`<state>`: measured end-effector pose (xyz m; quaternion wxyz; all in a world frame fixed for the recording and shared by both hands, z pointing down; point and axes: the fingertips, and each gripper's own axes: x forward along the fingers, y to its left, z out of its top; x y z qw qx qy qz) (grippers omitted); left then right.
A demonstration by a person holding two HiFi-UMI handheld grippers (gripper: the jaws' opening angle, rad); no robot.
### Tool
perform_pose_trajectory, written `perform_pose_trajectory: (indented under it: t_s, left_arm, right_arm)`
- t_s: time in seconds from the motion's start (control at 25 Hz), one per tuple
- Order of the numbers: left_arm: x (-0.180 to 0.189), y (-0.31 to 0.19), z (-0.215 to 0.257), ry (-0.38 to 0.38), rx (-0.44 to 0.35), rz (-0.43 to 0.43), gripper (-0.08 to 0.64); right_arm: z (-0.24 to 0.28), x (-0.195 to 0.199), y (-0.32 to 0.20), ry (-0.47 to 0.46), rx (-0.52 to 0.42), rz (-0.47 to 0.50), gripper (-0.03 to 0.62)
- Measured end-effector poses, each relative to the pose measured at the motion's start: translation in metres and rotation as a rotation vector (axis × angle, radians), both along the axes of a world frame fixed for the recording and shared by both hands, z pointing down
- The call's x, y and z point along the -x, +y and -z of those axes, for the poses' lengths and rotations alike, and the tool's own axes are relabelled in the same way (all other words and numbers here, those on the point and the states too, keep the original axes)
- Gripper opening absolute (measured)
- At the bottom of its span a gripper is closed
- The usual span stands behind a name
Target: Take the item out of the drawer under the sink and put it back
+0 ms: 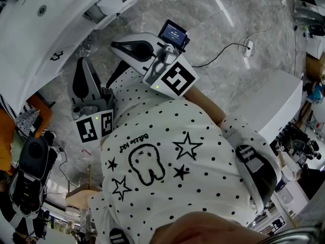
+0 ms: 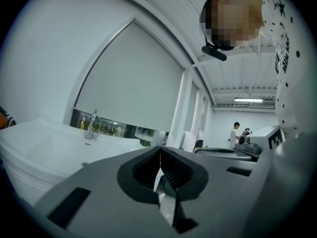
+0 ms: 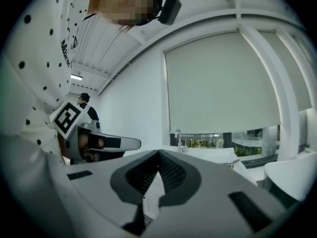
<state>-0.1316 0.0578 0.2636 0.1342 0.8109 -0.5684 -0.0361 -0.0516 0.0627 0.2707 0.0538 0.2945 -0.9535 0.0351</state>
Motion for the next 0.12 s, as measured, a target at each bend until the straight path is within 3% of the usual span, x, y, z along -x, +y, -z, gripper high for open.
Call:
perform_pose_trajectory:
  t_s: [0.12]
  left_arm:
    - [0.0004,0.0009,0.0001,-0.002,-0.001,0.002,0.005]
  right_arm:
    - [0.0001,0.0006,0.0005,-0.003,0.000,0.002,0.012]
